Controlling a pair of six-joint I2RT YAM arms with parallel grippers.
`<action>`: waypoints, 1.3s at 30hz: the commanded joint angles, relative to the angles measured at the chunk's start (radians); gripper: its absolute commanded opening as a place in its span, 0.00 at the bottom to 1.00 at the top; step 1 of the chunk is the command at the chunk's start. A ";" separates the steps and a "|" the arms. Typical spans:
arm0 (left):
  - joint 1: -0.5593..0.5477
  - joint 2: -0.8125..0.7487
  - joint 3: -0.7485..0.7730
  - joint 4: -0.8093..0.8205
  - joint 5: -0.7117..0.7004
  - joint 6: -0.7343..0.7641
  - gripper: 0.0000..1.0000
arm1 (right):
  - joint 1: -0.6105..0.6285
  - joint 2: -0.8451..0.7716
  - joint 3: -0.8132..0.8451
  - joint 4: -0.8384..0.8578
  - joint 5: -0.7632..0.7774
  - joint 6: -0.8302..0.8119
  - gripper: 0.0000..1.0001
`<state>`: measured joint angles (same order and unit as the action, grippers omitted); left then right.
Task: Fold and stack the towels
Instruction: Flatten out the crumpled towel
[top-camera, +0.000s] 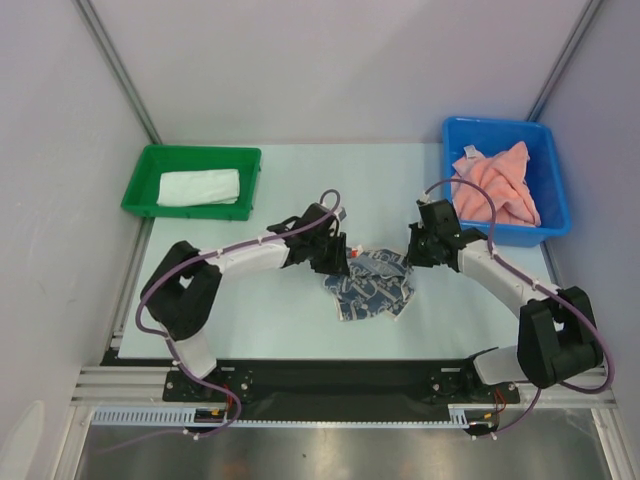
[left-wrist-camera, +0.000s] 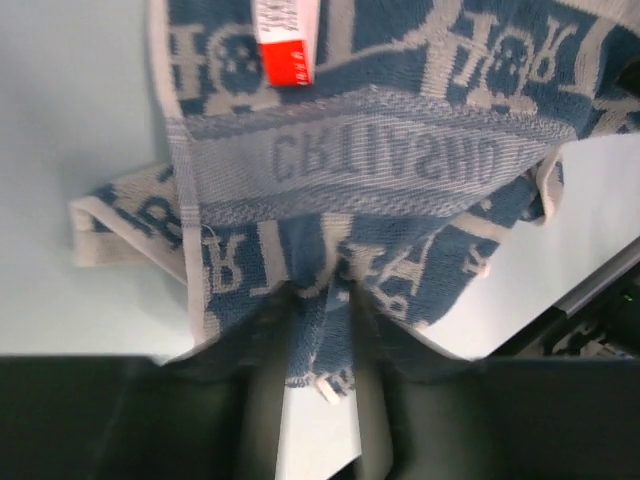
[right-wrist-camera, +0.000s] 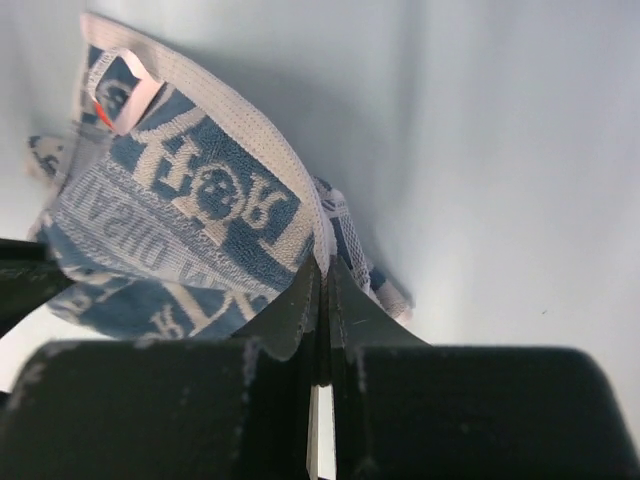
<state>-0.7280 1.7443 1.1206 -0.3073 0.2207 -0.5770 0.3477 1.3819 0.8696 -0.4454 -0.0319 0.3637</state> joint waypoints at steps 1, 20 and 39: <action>-0.046 -0.058 -0.028 -0.003 -0.032 -0.010 0.19 | 0.013 -0.050 0.048 -0.073 0.007 0.001 0.01; -0.242 -0.262 -0.156 -0.063 -0.193 -0.104 0.64 | 0.017 -0.119 -0.158 -0.085 -0.079 0.072 0.02; 0.007 0.026 0.088 -0.013 0.003 0.236 0.59 | 0.016 -0.124 -0.170 -0.042 -0.109 0.044 0.01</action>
<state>-0.7185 1.7275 1.1553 -0.3378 0.1886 -0.4084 0.3611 1.2625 0.7013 -0.5159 -0.1242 0.4232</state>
